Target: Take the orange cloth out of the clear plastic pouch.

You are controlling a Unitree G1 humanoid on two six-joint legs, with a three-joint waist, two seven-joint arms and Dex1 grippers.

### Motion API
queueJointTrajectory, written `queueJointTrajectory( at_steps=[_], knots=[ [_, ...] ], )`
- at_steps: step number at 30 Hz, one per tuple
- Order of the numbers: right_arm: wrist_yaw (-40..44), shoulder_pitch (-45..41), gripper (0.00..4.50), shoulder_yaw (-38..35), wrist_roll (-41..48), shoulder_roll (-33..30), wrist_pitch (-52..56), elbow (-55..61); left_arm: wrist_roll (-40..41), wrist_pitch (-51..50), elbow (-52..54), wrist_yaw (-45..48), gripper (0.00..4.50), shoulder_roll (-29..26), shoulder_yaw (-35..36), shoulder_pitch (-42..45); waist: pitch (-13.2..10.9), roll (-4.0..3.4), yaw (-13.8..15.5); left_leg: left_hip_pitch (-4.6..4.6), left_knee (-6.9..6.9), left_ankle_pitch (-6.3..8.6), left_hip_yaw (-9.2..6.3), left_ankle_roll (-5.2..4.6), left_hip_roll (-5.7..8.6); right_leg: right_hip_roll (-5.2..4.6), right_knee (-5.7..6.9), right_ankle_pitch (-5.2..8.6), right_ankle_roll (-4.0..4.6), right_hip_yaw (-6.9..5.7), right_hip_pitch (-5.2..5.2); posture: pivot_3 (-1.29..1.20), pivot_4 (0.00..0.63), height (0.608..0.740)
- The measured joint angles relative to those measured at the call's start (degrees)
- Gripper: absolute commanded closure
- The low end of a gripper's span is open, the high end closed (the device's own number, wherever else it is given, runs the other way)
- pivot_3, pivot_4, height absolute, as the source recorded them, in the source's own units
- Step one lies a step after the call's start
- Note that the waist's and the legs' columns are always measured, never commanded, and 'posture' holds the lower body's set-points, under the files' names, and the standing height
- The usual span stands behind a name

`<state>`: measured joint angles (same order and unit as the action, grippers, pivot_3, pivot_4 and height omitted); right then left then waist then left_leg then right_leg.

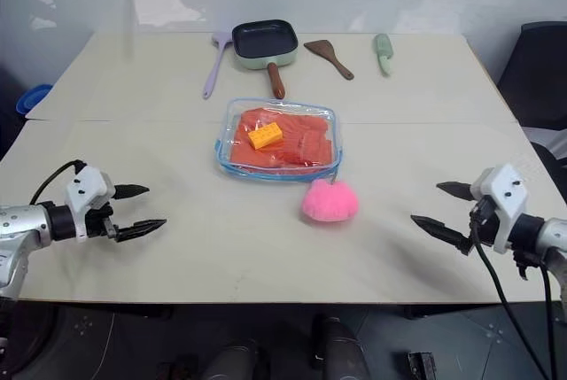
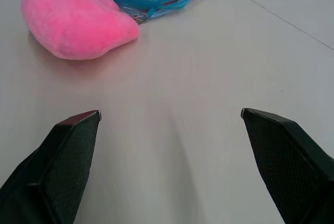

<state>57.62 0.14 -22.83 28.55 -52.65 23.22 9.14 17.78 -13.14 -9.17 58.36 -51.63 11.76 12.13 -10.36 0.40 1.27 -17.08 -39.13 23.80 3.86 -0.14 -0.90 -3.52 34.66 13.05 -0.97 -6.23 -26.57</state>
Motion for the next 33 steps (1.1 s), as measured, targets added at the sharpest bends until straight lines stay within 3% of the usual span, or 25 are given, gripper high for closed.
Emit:
queueJointTrajectory(
  at_steps=[6, 12, 17, 20, 27, 33],
  knots=[
    [-2.3, 1.5, 0.00, -0.1, 1.9, 1.7, 3.3, 5.2, 0.8, -2.4, 0.9, 0.8, 0.01, 3.0, -2.1, 5.0, 0.0, 0.01, 0.2, -0.05, -0.02, -0.05, -0.02, 0.08, 0.02, 0.00, 0.05, 0.00, 0.00, -0.01, 0.08, 0.00, 0.150, 0.740],
    [-8.0, 2.5, 0.00, 0.4, 6.6, 4.8, 9.0, 18.0, -1.2, -1.6, -8.0, 4.3, 0.01, 9.7, -10.6, 25.0, 0.0, 0.02, 0.7, -0.15, -0.13, -0.13, -0.06, 0.12, 0.14, 0.01, 0.29, -0.05, -0.04, -0.02, 0.16, 0.00, 0.150, 0.740],
    [-13.8, -0.6, 0.00, 2.8, 11.4, 6.1, 14.1, 27.5, -6.4, 3.7, -28.9, 4.2, 0.01, 19.7, -15.3, 44.3, -0.1, 0.14, 0.2, -0.18, -0.29, -0.18, -0.07, 0.08, 0.22, 0.05, 0.29, -0.11, -0.11, -0.05, 0.13, 0.00, 0.150, 0.740],
    [-17.2, -4.1, 0.00, 4.1, 14.4, 6.2, 16.6, 31.9, -10.6, 10.1, -40.8, 3.0, 0.01, 24.4, -17.7, 51.6, -0.1, 0.16, -0.1, -0.20, -0.26, -0.17, 0.05, 0.07, 0.21, 0.07, 0.25, -0.13, -0.14, 0.03, 0.14, 0.00, 0.150, 0.740],
    [-23.5, -8.9, 0.00, 7.2, 16.7, 6.3, 20.2, 34.9, -17.1, 18.9, -58.3, -4.4, 0.01, 30.5, -19.4, 56.9, -0.2, 0.37, 0.1, -0.17, -0.36, -0.18, -0.02, 0.06, 0.20, 0.05, 0.27, -0.13, -0.15, -0.10, 0.05, 0.00, 0.150, 0.740],
    [-25.7, -10.0, 0.00, 6.7, 18.6, 6.1, 21.7, 36.1, -19.1, 21.5, -62.7, -10.0, 0.01, 31.1, -18.3, 59.2, -0.3, 0.53, 0.2, -0.22, -0.38, -0.16, -0.10, 0.01, 0.21, 0.00, 0.21, -0.17, -0.22, -0.13, 0.06, 0.00, 0.150, 0.740]
  ],
)
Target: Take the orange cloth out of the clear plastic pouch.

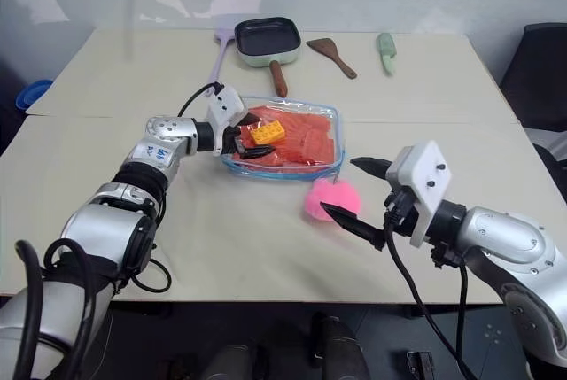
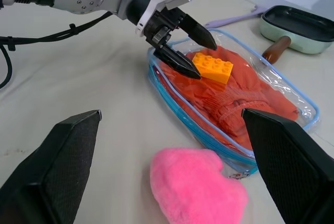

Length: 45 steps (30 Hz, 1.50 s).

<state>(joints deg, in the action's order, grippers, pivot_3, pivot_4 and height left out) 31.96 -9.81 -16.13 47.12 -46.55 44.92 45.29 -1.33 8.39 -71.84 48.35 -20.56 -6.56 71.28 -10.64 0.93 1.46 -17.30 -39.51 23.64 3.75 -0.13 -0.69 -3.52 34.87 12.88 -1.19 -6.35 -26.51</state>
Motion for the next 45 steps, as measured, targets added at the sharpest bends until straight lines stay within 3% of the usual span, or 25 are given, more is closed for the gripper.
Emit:
queueJointTrajectory(
  at_steps=[3, 13, 19, 24, 32, 34, 37, 45],
  knots=[
    [-0.6, -0.1, 0.00, -0.1, 0.3, -0.2, 0.1, 0.0, -0.7, -0.1, -1.2, -1.0, 0.01, 0.5, 0.8, 0.2, 0.0, 0.00, 0.0, 0.00, 0.00, 0.00, 0.00, -0.01, 0.00, 0.00, 0.00, 0.00, 0.00, -0.01, 0.00, 0.00, 0.150, 0.740],
    [-1.5, -1.9, 0.00, -0.1, 0.6, -0.3, 0.1, -0.1, -2.4, -0.7, -2.8, -0.8, 2.97, 1.9, 1.3, -0.2, 0.0, 0.03, -0.1, 0.00, -0.04, 0.00, 0.01, -0.02, 0.01, 0.01, 0.03, 0.00, -0.01, 0.00, 0.00, 0.00, 0.150, 0.740],
    [-0.3, -2.4, 0.00, 0.0, 0.5, -1.5, 0.1, -0.7, -2.1, -1.8, -2.0, 2.9, 2.98, 1.0, 3.1, -1.0, 0.0, 0.04, -0.1, -0.04, -0.07, 0.00, 0.02, -0.02, 0.00, 0.01, 0.04, 0.00, 0.00, -0.04, 0.00, 0.00, 0.150, 0.740],
    [3.5, -3.9, 0.00, 1.6, 0.6, -2.5, 0.0, -3.4, 1.4, -3.2, 9.2, 9.5, 2.98, -4.8, 6.0, -7.2, 0.0, 0.06, -0.8, 0.04, -0.06, 0.00, 0.02, -0.01, -0.07, 0.04, 0.09, -0.01, 0.01, 0.03, 0.00, 0.00, 0.150, 0.740],
    [11.5, -9.4, 0.00, 10.0, -1.4, -1.9, -2.3, -10.0, 6.7, -19.9, 43.0, 5.4, 2.98, -23.9, 18.4, -38.1, 0.0, 0.07, -2.3, 0.08, -0.08, 0.01, -0.05, 0.03, -0.18, 0.02, 0.12, 0.01, 0.06, 0.08, -0.04, 0.00, 0.150, 0.740],
    [13.6, -10.3, 0.00, 11.8, -2.3, -1.5, -3.5, -11.9, 6.8, -22.3, 44.8, 1.9, 2.98, -28.0, 23.6, -46.4, 0.0, 0.06, -2.3, 0.06, -0.08, 0.03, -0.09, 0.03, -0.20, -0.01, 0.11, 0.02, 0.07, 0.05, -0.04, 0.00, 0.150, 0.740],
    [16.0, -11.4, 0.00, 14.7, -3.9, -0.1, -4.6, -14.7, 7.9, -25.0, 46.9, -2.6, 2.98, -28.9, 29.4, -53.6, 0.0, 0.07, -0.8, -0.03, -0.22, 0.10, -0.20, -0.09, -0.17, -0.14, 0.08, 0.02, 0.07, -0.06, -0.02, 0.00, 0.150, 0.740],
    [20.1, -14.4, 0.00, 18.2, -6.7, 1.6, -6.5, -18.5, 10.6, -29.0, 57.7, -8.1, 0.46, -27.1, 33.2, -63.3, 0.0, 0.08, 0.0, -0.13, -0.40, 0.27, -0.21, -0.22, -0.14, -0.26, 0.05, 0.00, 0.05, -0.11, -0.01, 0.00, 0.150, 0.740]
  ],
)
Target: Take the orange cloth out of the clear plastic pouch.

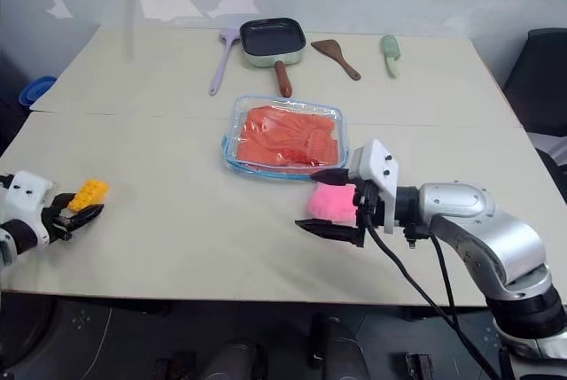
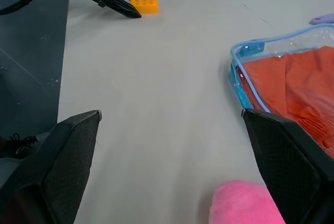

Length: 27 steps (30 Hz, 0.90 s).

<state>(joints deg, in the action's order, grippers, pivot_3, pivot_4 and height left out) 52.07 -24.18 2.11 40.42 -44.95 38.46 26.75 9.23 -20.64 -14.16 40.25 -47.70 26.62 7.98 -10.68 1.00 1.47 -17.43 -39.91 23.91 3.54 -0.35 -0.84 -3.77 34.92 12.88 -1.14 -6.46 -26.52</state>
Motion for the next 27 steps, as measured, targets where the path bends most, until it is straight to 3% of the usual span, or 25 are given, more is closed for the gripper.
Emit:
queueJointTrajectory(
  at_steps=[1, 2, 6, 12, 15, 18, 22, 27],
  knots=[
    [0.3, -0.1, 0.00, 0.0, -0.2, 0.0, -0.1, -0.2, 0.3, -0.7, 1.0, -0.5, 0.11, 0.1, 0.1, -0.3, 0.0, 0.00, -0.1, 0.00, 0.00, 0.00, 0.00, 0.01, 0.00, 0.01, 0.00, 0.00, 0.00, -0.01, 0.00, 0.00, 0.150, 0.740],
    [0.7, -0.2, 0.00, 0.0, -0.4, 0.0, -0.2, -0.2, 1.0, -2.0, 2.3, -0.8, 0.02, 0.1, 0.5, -0.8, 0.0, 0.00, -0.2, 0.00, 0.00, 0.01, 0.00, 0.02, -0.02, 0.03, 0.00, 0.00, 0.00, -0.01, -0.01, 0.00, 0.150, 0.740],
    [1.0, -0.3, 0.00, -0.1, -1.0, 0.0, -0.3, -0.3, 7.1, -8.6, 8.0, 1.3, 0.02, -1.5, 4.8, -1.5, 0.0, 0.00, -0.5, 0.02, 0.00, 0.02, 0.02, 0.08, -0.06, 0.10, 0.02, 0.01, 0.01, 0.01, -0.02, 0.00, 0.150, 0.740],
    [0.0, 2.6, 0.00, -2.4, -0.8, -0.1, 0.4, 0.8, 19.9, -17.4, 20.4, 11.8, 0.02, -8.3, 7.6, 1.3, 0.0, -0.07, -0.3, 0.04, -0.03, 0.04, 0.02, 0.14, -0.05, 0.11, -0.06, 0.02, 0.03, 0.04, 0.00, 0.00, 0.150, 0.740],
    [-1.1, 3.8, 0.00, -3.3, -0.8, -0.3, 0.8, 2.1, 18.3, -14.9, 22.0, 13.6, 0.02, -8.7, -3.1, 9.5, -0.1, -0.10, 0.3, 0.06, -0.10, 0.01, 0.01, 0.16, 0.01, 0.10, -0.15, 0.02, 0.03, 0.04, 0.07, 0.00, 0.150, 0.740],
    [-2.8, 5.4, 0.00, -5.0, -0.6, -0.5, 1.5, 4.1, 9.4, -5.5, 19.9, 15.9, 0.02, -6.0, -19.7, 19.4, -0.1, -0.09, 0.3, 0.05, -0.09, 0.01, 0.14, 0.16, 0.03, 0.20, 0.04, 0.00, 0.00, 0.12, 0.07, 0.00, 0.150, 0.740],
    [-5.1, 7.5, 0.00, -7.6, 0.4, -0.7, 2.8, 6.7, -5.0, 11.6, 3.9, 16.1, 0.02, 1.0, -35.4, 31.8, -0.1, -0.09, -0.3, 0.01, -0.07, 0.01, 0.36, 0.19, 0.00, 0.40, 0.09, 0.00, 0.00, 0.21, -0.02, 0.00, 0.150, 0.740],
    [-8.2, 11.1, 0.00, -10.1, 1.0, -0.9, 4.2, 9.8, -16.4, 30.1, -18.2, 12.7, 0.02, 9.1, -43.8, 43.0, -0.1, -0.08, -0.4, 0.01, -0.09, 0.01, 0.41, 0.18, 0.01, 0.40, 0.10, 0.00, 0.00, 0.17, -0.05, 0.00, 0.150, 0.740]
  ],
)
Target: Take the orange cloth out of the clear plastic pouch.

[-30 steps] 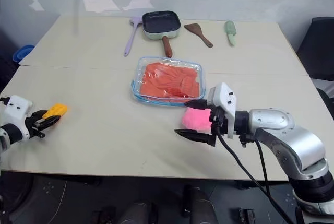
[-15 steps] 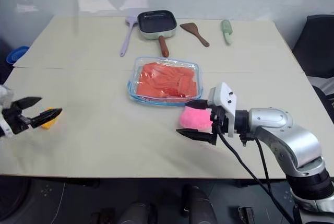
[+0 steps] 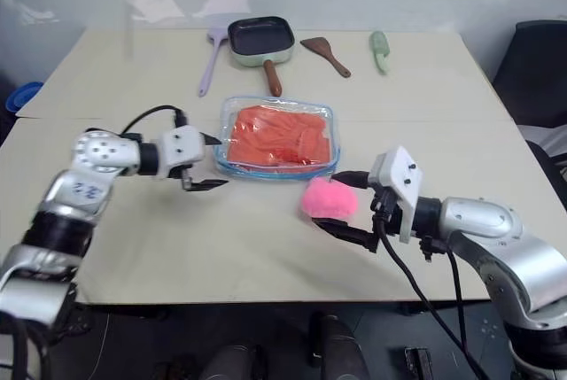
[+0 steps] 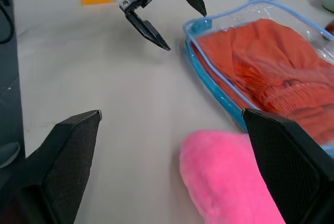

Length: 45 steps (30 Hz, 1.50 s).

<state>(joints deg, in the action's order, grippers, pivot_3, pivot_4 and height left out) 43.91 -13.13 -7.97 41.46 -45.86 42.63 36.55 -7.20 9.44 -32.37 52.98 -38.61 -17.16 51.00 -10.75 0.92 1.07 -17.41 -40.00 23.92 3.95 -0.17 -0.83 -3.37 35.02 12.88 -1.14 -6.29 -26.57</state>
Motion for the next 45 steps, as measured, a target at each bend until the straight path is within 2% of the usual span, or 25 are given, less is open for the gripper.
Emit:
queueJointTrajectory(
  at_steps=[3, 7, 15, 16, 20, 24, 29, 33, 36, 45],
  knots=[
    [-2.0, 2.4, 0.00, -1.8, 0.9, 0.0, 0.7, 3.0, -5.0, 8.8, -11.0, -3.1, 0.62, 2.6, -2.7, 4.4, 0.0, 0.01, 0.2, 0.01, 0.00, 0.00, -0.01, -0.04, 0.00, -0.04, 0.01, -0.02, -0.03, 0.05, 0.00, 0.00, 0.150, 0.740],
    [-3.8, 5.5, 0.00, -3.8, 1.5, -0.1, 1.4, 5.0, -6.9, 15.2, -19.6, -5.2, 1.86, 3.9, -3.0, 7.5, 0.0, 0.02, 0.4, -0.01, -0.01, 0.00, -0.07, -0.09, 0.00, -0.08, 0.00, -0.03, -0.05, 0.00, 0.00, 0.00, 0.150, 0.740],
    [-4.7, 7.2, 0.00, -3.9, 1.9, -1.0, 1.4, 6.4, -5.6, 19.7, -22.6, -0.8, 4.33, 4.4, -0.7, 7.9, 0.0, 0.03, 0.3, 0.00, -0.02, 0.01, -0.08, -0.13, 0.01, -0.08, -0.01, -0.04, -0.07, 0.00, 0.02, 0.00, 0.150, 0.740],
    [-4.7, 7.1, 0.00, -3.9, 1.9, -1.1, 1.4, 6.3, -5.1, 19.7, -22.2, 0.3, 4.42, 4.4, -0.5, 7.7, 0.0, 0.03, 0.3, 0.00, -0.02, 0.01, -0.07, -0.13, 0.01, -0.08, -0.01, -0.04, -0.07, 0.00, 0.02, 0.00, 0.150, 0.740],
    [-4.4, 6.6, 0.00, -3.7, 1.8, -1.4, 1.2, 5.9, -0.4, 18.3, -15.8, 7.0, 4.42, 3.5, 2.0, 3.0, 0.0, 0.03, 0.2, 0.01, -0.02, 0.01, -0.09, -0.13, -0.01, -0.08, -0.01, -0.04, -0.07, 0.00, 0.02, 0.00, 0.150, 0.740],
    [-3.0, 6.4, 0.00, -3.5, 1.6, -2.4, 1.0, 5.4, 3.7, 13.2, -2.7, 12.2, 4.42, 0.6, 3.5, -4.5, 0.0, 0.03, 0.2, 0.00, -0.06, 0.01, -0.13, -0.13, -0.02, -0.08, -0.02, -0.04, -0.07, 0.00, 0.03, 0.00, 0.150, 0.740],
    [-0.7, 7.8, 0.00, -3.7, 1.3, -3.8, 0.5, 4.5, 4.6, 4.9, 11.1, 12.6, 4.42, -3.0, 5.3, -11.6, 0.0, 0.03, 0.3, 0.02, -0.06, 0.02, -0.16, -0.14, -0.02, -0.10, -0.02, -0.04, -0.07, 0.02, 0.08, 0.00, 0.150, 0.740],
    [0.5, 9.9, 0.00, -4.8, 1.3, -5.0, 0.0, 4.1, 4.4, -1.7, 19.3, 9.6, 4.42, -3.1, 6.1, -16.4, 0.0, 0.03, 0.4, 0.03, -0.06, 0.04, -0.17, -0.19, -0.02, -0.11, -0.03, -0.04, -0.07, 0.03, 0.11, 0.00, 0.150, 0.740],
    [0.8, 10.6, 0.00, -6.0, 1.2, -5.3, -0.2, 4.0, 4.4, -5.8, 23.1, 7.9, 3.89, -2.9, 6.2, -18.3, 0.0, 0.03, 0.4, 0.03, -0.07, 0.05, -0.16, -0.21, -0.02, -0.12, -0.04, -0.04, -0.08, 0.05, 0.12, 0.00, 0.150, 0.740],
    [0.9, 11.6, 0.00, -6.0, 0.0, -5.5, -0.4, 3.7, 5.2, -11.4, 30.0, 8.5, 1.10, -2.9, 6.1, -21.7, 0.0, 0.03, 0.3, 0.04, -0.06, 0.05, -0.15, -0.20, -0.02, -0.10, -0.03, -0.04, -0.08, 0.06, 0.11, 0.00, 0.150, 0.740]
  ],
)
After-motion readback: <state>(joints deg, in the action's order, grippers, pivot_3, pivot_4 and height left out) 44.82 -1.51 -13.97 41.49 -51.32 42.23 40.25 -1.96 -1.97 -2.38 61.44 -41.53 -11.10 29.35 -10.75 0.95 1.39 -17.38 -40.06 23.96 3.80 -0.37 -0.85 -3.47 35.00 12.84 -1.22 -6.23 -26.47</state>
